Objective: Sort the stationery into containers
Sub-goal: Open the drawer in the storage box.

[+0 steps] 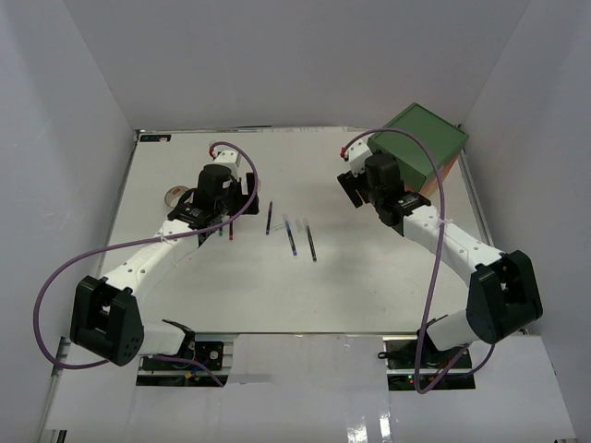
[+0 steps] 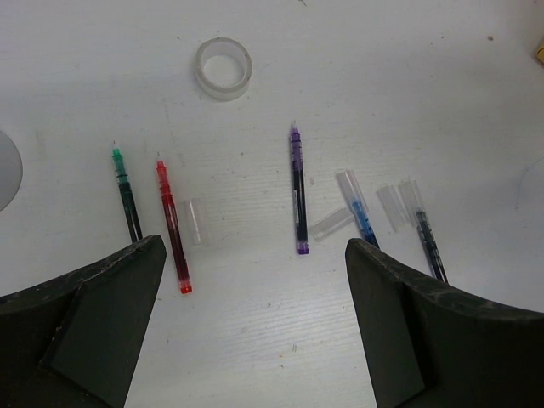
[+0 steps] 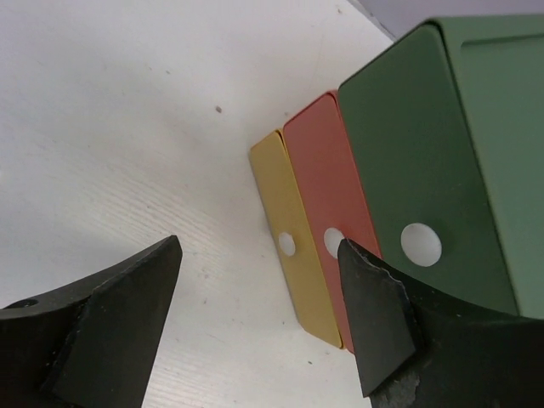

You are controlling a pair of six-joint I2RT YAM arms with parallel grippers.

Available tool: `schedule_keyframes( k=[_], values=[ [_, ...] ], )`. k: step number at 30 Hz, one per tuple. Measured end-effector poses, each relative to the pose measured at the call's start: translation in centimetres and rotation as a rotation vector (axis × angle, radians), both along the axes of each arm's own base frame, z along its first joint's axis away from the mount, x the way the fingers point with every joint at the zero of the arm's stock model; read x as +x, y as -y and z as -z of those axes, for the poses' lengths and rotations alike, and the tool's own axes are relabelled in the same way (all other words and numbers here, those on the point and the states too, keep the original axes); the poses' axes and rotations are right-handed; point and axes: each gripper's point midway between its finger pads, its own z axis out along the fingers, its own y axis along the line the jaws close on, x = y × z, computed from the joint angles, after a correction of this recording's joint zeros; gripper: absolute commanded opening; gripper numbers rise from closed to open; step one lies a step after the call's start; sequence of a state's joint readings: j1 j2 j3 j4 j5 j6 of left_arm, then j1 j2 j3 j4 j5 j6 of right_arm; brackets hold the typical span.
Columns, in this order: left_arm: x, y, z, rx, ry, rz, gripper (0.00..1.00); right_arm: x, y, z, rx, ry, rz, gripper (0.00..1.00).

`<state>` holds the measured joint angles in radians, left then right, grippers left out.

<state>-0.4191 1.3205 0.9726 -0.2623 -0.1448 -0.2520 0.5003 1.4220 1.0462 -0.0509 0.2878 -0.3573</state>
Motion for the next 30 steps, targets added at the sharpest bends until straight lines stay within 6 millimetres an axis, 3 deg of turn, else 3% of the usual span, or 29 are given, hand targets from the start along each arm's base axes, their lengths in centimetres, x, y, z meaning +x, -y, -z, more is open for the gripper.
schedule_keyframes(
  k=[8, 12, 23, 30],
  values=[
    [0.0, -0.1, 0.0, 0.003, 0.001, -0.005, 0.98, 0.9, 1.7, 4.5, -0.182, -0.064, 0.106, 0.73],
    [0.1, -0.2, 0.0, 0.005, 0.002, -0.008, 0.98, 1.4, 2.8, 5.8, -0.267, -0.083, 0.152, 0.73],
    [0.1, -0.2, 0.0, 0.010, 0.003, -0.010, 0.98, 2.2, 4.0, 4.9, -0.355, -0.047, 0.203, 0.72],
    [0.1, -0.3, 0.0, 0.011, 0.004, -0.010, 0.98, 2.8, 3.9, 5.6, -0.387, -0.058, 0.202, 0.72]
  ],
)
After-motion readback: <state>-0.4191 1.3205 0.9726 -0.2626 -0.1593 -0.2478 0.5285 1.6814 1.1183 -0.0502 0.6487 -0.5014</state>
